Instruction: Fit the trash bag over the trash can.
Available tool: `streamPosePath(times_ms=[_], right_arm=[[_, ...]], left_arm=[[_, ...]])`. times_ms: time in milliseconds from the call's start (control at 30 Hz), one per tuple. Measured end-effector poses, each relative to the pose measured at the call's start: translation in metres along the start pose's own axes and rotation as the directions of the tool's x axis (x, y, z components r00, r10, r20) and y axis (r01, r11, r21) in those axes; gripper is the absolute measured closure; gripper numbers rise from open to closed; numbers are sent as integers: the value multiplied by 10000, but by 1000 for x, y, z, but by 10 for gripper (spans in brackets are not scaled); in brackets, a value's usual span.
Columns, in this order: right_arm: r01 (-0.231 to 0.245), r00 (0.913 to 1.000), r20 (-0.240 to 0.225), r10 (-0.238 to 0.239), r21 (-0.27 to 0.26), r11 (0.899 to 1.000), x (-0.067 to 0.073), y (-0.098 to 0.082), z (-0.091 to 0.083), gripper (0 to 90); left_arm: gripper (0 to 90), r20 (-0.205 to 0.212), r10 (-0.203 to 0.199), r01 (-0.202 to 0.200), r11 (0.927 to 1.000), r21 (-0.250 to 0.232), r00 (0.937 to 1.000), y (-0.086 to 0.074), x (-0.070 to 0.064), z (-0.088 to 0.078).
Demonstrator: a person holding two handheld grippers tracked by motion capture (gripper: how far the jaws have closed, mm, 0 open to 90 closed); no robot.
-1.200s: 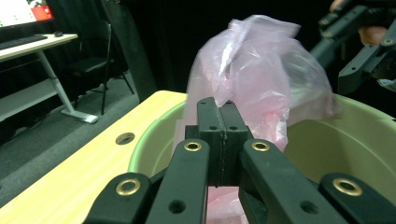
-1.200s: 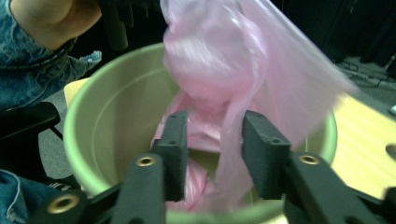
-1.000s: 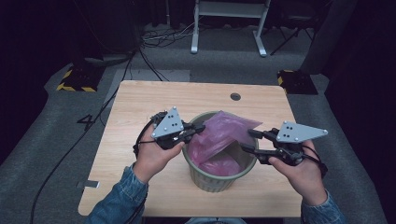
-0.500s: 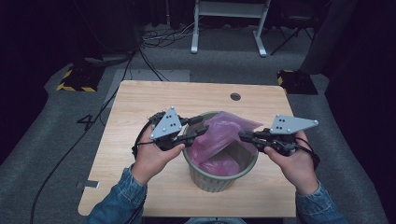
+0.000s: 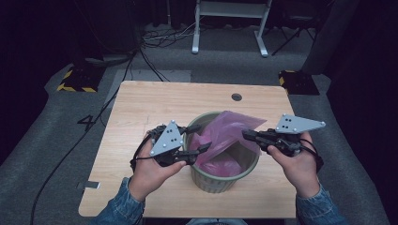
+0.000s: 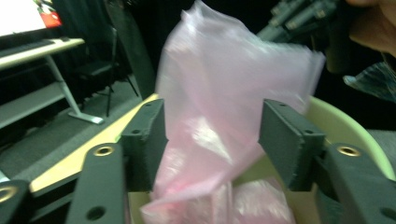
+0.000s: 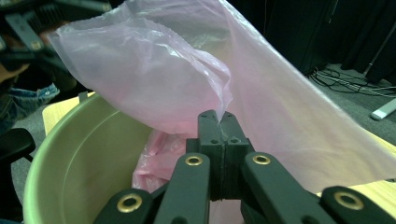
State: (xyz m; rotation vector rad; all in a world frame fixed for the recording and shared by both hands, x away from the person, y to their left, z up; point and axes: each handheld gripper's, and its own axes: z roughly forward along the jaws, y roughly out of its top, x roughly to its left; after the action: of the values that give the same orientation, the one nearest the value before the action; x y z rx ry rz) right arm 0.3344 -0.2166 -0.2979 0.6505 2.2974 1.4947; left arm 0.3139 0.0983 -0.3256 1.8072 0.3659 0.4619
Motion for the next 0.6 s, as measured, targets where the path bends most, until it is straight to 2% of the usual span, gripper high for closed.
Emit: streamPosePath(times_ms=[133,267,400,533,600], right_arm=[[-15,10000,40,15,-40,10000,2,1,0,900],[-121,9996,234,124,-117,9999,-1,1,-2,900],[-292,9990,347,299,-220,9993,-3,0,-3,900],[-331,9988,352,340,-260,9991,-1,0,-3,900],[-330,9988,340,340,-292,9990,-1,1,-3,900]], left_arm=[[434,361,-11,13,10000,-36,9993,-1,-7,5],[398,447,227,-223,9997,-105,9987,-1,-17,3],[368,174,754,-755,9971,60,9970,0,-25,5],[354,200,1010,-1015,9944,288,9947,-2,-30,15],[360,15,1043,-1043,9942,264,9945,-2,-31,17]])
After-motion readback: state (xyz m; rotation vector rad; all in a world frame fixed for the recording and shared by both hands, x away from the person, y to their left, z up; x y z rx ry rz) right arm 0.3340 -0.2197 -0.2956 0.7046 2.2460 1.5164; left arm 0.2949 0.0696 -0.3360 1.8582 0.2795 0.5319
